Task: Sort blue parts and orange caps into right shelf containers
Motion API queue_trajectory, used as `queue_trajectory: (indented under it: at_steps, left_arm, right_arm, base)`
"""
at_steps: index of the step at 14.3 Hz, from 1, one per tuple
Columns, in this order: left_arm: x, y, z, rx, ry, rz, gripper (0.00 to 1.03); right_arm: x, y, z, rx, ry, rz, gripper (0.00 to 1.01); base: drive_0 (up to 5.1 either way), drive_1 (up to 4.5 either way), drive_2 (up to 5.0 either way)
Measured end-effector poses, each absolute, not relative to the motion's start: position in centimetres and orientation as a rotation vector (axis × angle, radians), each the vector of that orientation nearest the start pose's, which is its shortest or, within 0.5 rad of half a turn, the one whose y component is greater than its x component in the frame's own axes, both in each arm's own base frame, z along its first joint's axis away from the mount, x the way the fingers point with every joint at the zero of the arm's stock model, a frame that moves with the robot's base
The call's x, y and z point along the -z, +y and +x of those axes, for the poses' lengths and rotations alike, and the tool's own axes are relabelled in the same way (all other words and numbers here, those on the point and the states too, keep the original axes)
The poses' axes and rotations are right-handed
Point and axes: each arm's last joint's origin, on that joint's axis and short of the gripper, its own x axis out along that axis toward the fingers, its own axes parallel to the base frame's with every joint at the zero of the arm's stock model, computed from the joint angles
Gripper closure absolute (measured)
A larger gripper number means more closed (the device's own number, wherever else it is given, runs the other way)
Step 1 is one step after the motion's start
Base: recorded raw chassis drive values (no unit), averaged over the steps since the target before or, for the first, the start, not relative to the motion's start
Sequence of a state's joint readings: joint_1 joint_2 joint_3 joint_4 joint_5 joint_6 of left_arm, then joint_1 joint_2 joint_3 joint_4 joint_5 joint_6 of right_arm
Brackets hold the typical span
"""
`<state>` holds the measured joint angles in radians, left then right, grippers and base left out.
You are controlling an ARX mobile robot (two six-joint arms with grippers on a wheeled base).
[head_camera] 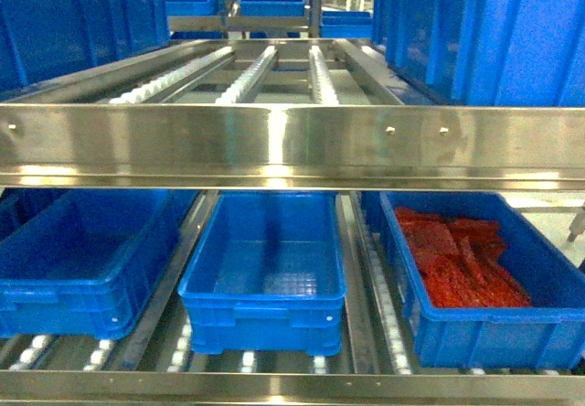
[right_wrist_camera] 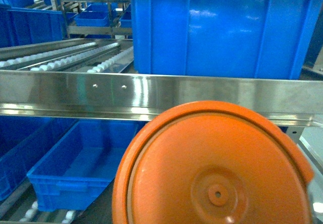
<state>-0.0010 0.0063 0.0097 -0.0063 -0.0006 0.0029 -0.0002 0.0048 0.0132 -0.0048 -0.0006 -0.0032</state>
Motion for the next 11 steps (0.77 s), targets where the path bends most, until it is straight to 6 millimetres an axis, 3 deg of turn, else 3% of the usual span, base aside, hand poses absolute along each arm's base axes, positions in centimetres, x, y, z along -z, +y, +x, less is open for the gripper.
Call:
queue_trajectory:
  at_steps: [11]
  left_arm:
    - [-16.57,-0.01,9.75,0.001,0.003,0.003,0.59]
  right_arm:
    - [-16.7,0.0,9.72,0.0,-0.002,-0.003,0.57]
  base:
    - [-4.9,2.52,2.5]
